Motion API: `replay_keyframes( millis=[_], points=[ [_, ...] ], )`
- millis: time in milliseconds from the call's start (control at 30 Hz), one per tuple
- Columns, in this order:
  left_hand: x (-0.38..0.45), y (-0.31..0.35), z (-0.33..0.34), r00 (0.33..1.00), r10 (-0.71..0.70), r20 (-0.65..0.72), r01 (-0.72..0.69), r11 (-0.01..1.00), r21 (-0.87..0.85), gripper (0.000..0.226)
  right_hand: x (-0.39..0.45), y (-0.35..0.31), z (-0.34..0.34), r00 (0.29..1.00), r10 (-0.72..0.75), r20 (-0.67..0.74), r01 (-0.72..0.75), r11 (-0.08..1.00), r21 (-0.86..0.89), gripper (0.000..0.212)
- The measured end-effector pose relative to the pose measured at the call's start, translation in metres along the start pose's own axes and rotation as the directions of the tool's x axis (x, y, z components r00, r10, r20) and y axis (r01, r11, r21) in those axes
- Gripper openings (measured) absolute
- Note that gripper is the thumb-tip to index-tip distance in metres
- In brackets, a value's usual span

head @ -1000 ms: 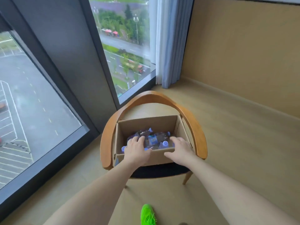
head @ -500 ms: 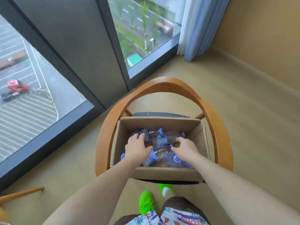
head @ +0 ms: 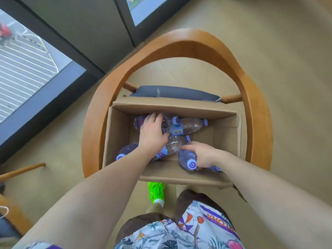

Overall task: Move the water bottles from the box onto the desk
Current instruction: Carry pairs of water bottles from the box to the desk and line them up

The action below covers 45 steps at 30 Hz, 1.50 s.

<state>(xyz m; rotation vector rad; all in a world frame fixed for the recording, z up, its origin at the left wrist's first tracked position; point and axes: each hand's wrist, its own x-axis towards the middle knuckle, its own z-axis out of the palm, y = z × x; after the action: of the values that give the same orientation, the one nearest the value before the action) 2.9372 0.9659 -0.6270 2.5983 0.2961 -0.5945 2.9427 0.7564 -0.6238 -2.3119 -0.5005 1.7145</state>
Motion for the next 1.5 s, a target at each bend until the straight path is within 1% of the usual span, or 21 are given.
replay_keyframes(
  millis=[33,100,200,300,400,500,567,633,667,733,767,833,967,1067,1167,1233,1333,1400,1500],
  points=[
    [0.002,0.0,0.005,1.0,0.008,0.015,-0.008,1.0,0.025,0.077,0.004,0.001,0.002,0.999,-0.023,0.034,0.023,1.0,-0.007,0.095],
    [0.004,-0.001,0.014,0.999,0.021,0.031,-0.024,0.997,0.073,0.078,0.011,0.0,0.004,0.995,-0.061,0.077,0.062,0.998,-0.011,0.101],
    [0.008,-0.002,0.025,0.999,0.044,0.002,-0.044,0.99,0.135,0.076,0.021,-0.003,0.007,0.993,-0.092,0.077,0.091,0.996,0.011,0.098],
    [0.016,-0.006,0.032,0.996,0.078,-0.047,-0.068,0.979,0.19,0.072,0.028,-0.007,0.012,0.995,-0.099,0.034,0.095,0.99,0.099,0.088],
    [0.018,-0.01,0.039,0.991,0.105,-0.083,-0.085,0.973,0.213,0.06,0.032,-0.012,0.018,0.993,-0.108,-0.041,0.113,0.982,0.151,0.067],
    [0.016,-0.014,0.041,0.992,0.088,-0.087,-0.073,0.983,0.167,0.048,0.034,-0.02,0.023,0.988,-0.108,-0.113,0.12,0.988,0.1,0.054],
    [0.017,-0.014,0.039,0.996,0.072,-0.053,-0.062,0.985,0.16,0.049,0.035,-0.024,0.028,0.983,-0.113,-0.148,0.126,0.988,0.086,0.05],
    [0.02,-0.015,0.034,0.996,0.087,-0.003,-0.085,0.981,0.175,0.051,0.037,-0.026,0.029,0.977,-0.118,-0.175,0.133,0.988,0.075,0.047],
    [0.021,-0.016,0.031,0.995,0.098,0.019,-0.1,0.978,0.182,0.053,0.038,-0.027,0.028,0.975,-0.119,-0.19,0.134,0.989,0.068,0.049],
    [0.02,-0.019,0.025,0.993,0.105,0.05,-0.112,0.976,0.187,0.053,0.037,-0.029,0.024,0.969,-0.106,-0.225,0.123,0.99,0.064,0.064],
    [0.018,-0.02,0.023,0.994,0.097,0.056,-0.106,0.979,0.177,0.052,0.036,-0.028,0.022,0.965,-0.093,-0.244,0.116,0.99,0.079,0.07],
    [0.013,-0.021,0.018,0.997,0.047,0.055,-0.053,0.993,0.105,0.048,0.03,-0.028,0.019,0.959,-0.063,-0.275,0.105,0.984,0.141,0.072],
    [-0.001,-0.016,0.002,0.999,-0.013,0.037,0.015,0.998,-0.057,0.044,0.016,-0.037,0.004,0.93,0.044,-0.364,0.082,0.943,0.322,0.055],
    [-0.015,-0.012,-0.017,0.998,-0.06,-0.029,0.055,0.986,-0.156,0.048,0.002,-0.051,-0.01,0.907,0.088,-0.412,0.105,0.9,0.423,0.057],
    [-0.028,-0.007,-0.048,0.991,-0.099,-0.095,0.07,0.961,-0.267,0.049,-0.016,-0.071,-0.024,0.861,0.081,-0.502,0.174,0.881,0.44,0.059],
    [-0.041,-0.006,-0.072,0.982,-0.104,-0.159,0.052,0.952,-0.302,0.047,-0.032,-0.09,-0.032,0.826,0.067,-0.559,0.212,0.883,0.419,0.056],
    [-0.065,-0.009,-0.11,0.952,-0.136,-0.275,0.028,0.931,-0.363,0.046,-0.055,-0.119,-0.042,0.776,0.022,-0.63,0.27,0.891,0.364,0.042],
    [-0.094,-0.017,-0.139,0.922,-0.168,-0.349,0.02,0.92,-0.39,0.043,-0.078,-0.146,-0.046,0.732,-0.028,-0.68,0.319,0.897,0.306,0.034],
    [-0.144,-0.035,-0.179,0.871,-0.21,-0.444,0.007,0.91,-0.415,0.04,-0.118,-0.196,-0.046,0.685,-0.131,-0.717,0.394,0.894,0.213,0.028]
  ],
)
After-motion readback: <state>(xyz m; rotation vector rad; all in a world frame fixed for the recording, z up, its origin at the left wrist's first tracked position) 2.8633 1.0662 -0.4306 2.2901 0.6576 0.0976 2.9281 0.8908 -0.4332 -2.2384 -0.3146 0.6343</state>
